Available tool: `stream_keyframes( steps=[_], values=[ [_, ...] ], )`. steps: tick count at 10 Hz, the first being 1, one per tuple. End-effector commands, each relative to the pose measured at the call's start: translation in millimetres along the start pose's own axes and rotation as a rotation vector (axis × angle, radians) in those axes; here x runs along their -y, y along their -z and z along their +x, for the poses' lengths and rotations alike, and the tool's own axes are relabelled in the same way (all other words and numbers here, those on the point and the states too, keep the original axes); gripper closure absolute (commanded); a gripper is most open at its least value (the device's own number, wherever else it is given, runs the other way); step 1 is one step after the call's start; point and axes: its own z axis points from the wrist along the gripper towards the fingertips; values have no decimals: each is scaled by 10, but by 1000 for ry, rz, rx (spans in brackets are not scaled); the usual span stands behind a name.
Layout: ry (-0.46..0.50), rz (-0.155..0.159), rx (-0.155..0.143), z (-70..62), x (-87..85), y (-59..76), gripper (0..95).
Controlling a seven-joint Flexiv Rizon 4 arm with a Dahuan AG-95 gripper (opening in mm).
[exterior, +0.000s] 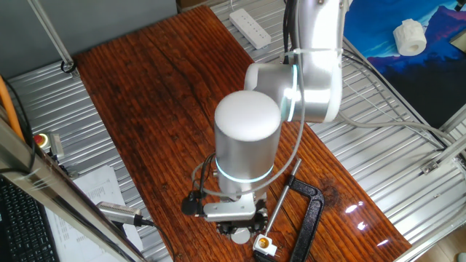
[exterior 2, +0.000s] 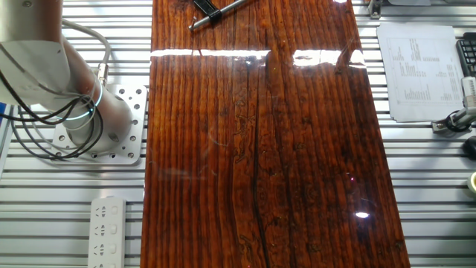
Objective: Install the light bulb by rotating it
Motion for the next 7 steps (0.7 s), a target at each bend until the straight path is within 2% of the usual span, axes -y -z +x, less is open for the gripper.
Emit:
stream_keyframes(
  steps=[1,3,4,5,7],
  values=[
    [-16,-3,-4,-191,-92,-1,760],
    [-14,-8,1,-274,-192,9,760],
    [-10,-6,-1,-282,-232,-4,760],
    [7,-6,12,-267,-281,-48,760],
    [-2,-14,75,-291,-373,-131,760]
  ],
)
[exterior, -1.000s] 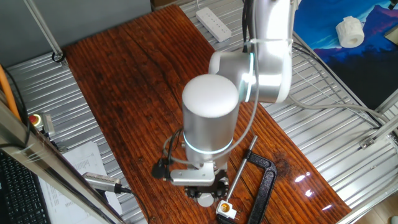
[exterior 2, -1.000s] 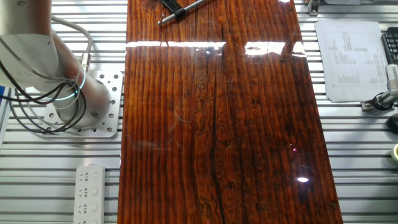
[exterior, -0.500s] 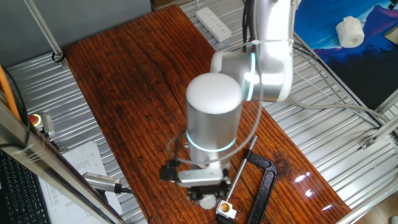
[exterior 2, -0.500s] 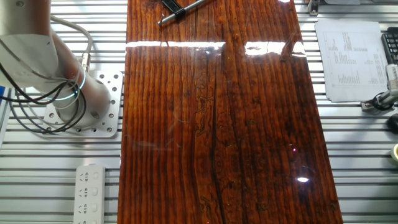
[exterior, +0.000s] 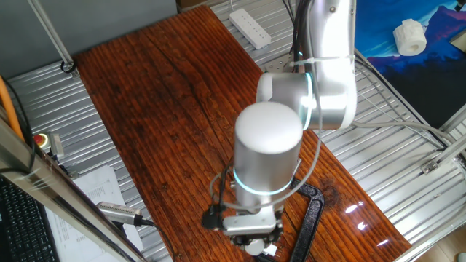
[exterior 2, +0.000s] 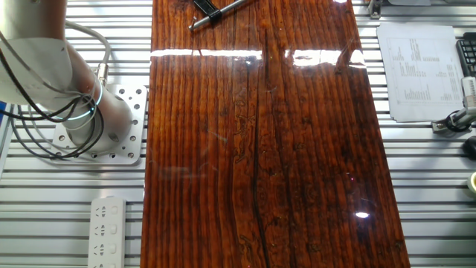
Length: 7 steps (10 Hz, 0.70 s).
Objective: Install the light bulb by rotating it
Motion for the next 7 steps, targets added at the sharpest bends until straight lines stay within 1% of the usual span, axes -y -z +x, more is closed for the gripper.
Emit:
stream_keyframes(
  steps=[1,4,5,6,7],
  values=[
    [-4,-3,61,-42,-59,-60,760],
    [3,12,77,-97,-117,-140,760],
    [9,19,84,-91,-117,-164,760],
    [14,19,100,-79,-118,-198,760],
    [16,22,104,-68,-121,-223,760]
  ],
)
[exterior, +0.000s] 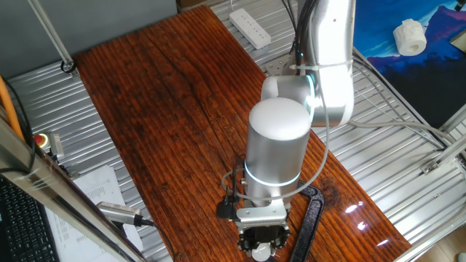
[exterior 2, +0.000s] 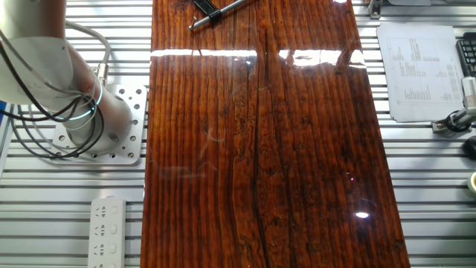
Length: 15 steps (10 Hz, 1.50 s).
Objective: Install the light bulb by rotating it
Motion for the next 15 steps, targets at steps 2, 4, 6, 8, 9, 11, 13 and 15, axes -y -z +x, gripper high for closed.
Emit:
stream_keyframes(
  steps=[2,4,6,8,9,11,13,15],
  values=[
    [3,10,12,29,-10,-50,760],
    [3,14,21,58,-38,-96,760],
    [-2,17,24,54,-60,-143,760],
    [3,17,29,44,-68,-150,760],
    [2,18,31,41,-72,-153,760],
    [7,19,32,36,-79,-163,760],
    [10,18,33,38,-82,-165,760],
    [21,17,35,52,-96,-171,760]
  ],
)
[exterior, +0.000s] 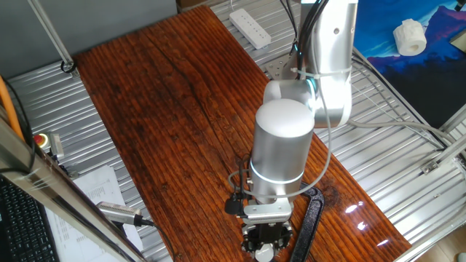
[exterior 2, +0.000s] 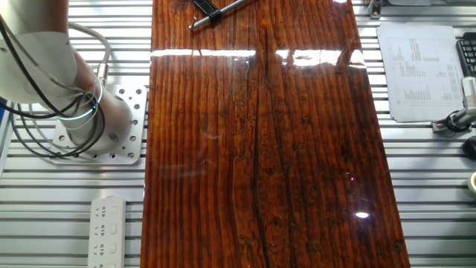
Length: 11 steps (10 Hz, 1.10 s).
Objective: Install the light bulb by rotating it
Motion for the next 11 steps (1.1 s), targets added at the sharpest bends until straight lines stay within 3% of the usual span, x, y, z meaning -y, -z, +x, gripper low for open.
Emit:
stream_keyframes(
  steps=[1,11],
  values=[
    [6,0,7,13,-11,-6,760],
    [-3,7,15,33,-137,-98,760]
  ],
)
